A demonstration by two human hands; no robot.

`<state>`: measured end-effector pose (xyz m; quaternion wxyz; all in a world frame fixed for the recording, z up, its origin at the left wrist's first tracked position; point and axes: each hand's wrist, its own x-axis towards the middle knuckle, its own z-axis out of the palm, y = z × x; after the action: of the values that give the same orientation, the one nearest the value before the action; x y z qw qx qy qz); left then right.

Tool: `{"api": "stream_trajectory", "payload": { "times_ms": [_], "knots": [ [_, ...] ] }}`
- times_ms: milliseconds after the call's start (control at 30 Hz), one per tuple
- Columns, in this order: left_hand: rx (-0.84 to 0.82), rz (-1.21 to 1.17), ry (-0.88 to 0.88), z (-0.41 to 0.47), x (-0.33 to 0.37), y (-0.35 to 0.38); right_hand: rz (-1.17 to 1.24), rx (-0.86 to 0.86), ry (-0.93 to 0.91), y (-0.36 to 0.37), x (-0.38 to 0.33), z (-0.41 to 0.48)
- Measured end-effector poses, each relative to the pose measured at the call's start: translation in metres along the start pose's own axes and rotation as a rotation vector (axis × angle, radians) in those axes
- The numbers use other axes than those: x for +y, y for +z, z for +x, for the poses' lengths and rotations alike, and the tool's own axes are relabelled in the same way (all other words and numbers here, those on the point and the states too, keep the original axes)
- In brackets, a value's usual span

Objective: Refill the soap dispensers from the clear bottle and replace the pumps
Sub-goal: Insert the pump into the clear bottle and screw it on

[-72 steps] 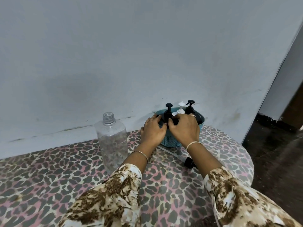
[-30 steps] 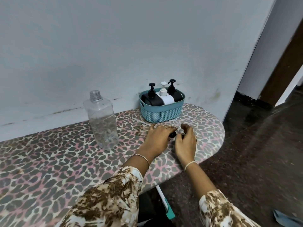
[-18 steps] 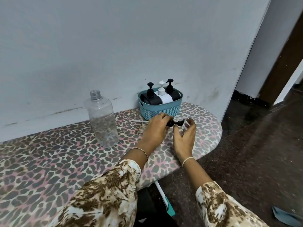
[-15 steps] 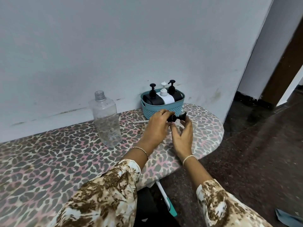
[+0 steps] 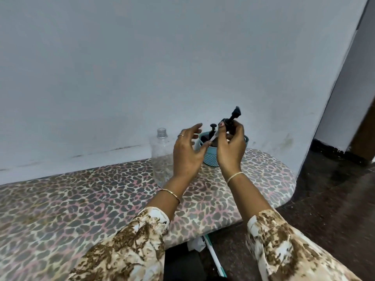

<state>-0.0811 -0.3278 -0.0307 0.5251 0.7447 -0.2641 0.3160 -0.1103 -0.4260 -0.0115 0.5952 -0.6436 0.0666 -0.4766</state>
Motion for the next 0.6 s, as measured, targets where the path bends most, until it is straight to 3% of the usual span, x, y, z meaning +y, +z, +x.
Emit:
{"api": "stream_trajectory", "payload": {
  "times_ms": [167, 267, 367, 600],
  "knots": [
    [0.243, 0.076, -0.091, -0.009, -0.016, -0.045, 0.059, 0.024, -0.097, 0.017, -0.038, 0.012],
    [0.298, 0.177, -0.203, -0.01, -0.033, -0.067, 0.111, 0.023, -0.138, 0.026, -0.058, 0.016],
    [0.224, 0.231, -0.337, -0.007, -0.046, -0.08, 0.137, 0.031, -0.186, 0.036, -0.075, 0.02],
    [0.017, 0.289, -0.412, 0.004, -0.056, -0.092, 0.152, -0.003, -0.233, 0.061, -0.095, 0.027]
  ]
}}
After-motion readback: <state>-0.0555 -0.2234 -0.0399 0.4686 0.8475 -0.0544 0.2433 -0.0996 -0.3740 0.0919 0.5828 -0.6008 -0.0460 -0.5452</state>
